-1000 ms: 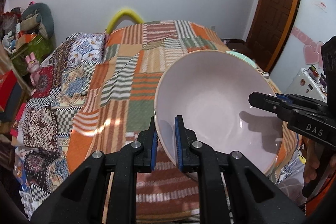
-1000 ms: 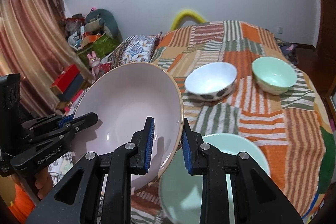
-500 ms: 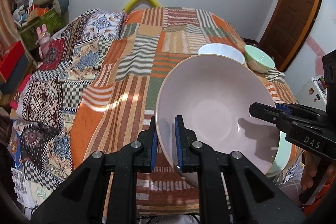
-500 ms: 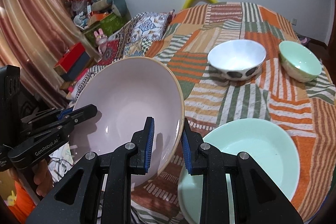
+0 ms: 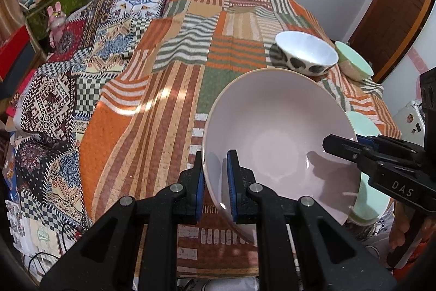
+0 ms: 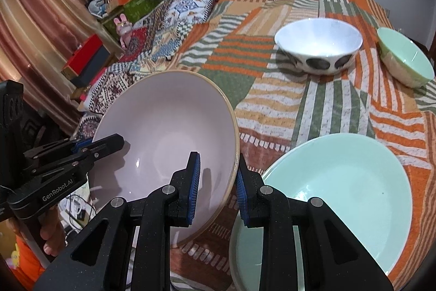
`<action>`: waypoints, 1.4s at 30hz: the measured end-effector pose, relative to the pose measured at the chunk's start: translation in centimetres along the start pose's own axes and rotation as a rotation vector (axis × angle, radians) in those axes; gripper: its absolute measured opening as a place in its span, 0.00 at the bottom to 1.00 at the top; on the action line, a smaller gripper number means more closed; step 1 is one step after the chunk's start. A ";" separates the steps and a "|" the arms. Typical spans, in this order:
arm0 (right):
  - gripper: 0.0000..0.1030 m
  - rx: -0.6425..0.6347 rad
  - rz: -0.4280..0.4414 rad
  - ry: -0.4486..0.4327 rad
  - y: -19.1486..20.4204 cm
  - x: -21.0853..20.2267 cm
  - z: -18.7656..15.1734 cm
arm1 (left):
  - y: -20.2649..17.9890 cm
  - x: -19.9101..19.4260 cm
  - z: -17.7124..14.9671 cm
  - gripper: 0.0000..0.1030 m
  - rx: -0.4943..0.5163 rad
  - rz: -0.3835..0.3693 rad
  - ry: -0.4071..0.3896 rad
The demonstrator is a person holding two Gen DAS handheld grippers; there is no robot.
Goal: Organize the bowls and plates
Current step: 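Lower the pink bowl onto the bedspread beside the plates and open both grippers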
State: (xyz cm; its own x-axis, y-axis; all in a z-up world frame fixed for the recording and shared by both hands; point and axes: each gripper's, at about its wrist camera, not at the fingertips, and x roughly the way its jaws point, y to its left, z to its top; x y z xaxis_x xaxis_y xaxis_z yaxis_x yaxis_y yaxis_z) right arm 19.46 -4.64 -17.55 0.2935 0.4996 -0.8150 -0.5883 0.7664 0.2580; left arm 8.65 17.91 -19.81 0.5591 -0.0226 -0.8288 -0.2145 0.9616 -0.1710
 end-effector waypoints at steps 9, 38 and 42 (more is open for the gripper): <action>0.23 0.012 0.002 0.054 -0.3 1.8 -0.3 | 0.5 1.9 -0.4 0.13 -0.012 0.004 0.048; 0.27 0.012 0.006 0.022 -0.9 0.5 -0.2 | 1.3 1.1 -0.2 0.14 -0.046 0.024 0.018; 0.31 0.006 0.008 -0.020 -1.0 -1.3 -0.2 | 0.8 -0.8 0.3 0.15 -0.036 0.028 -0.024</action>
State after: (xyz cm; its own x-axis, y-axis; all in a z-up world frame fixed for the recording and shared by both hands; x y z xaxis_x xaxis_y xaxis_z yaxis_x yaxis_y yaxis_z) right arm 19.50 -6.13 -16.84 0.3036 0.5137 -0.8025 -0.5863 0.7646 0.2677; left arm 8.28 18.78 -19.09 0.5716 0.0108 -0.8205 -0.2583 0.9514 -0.1674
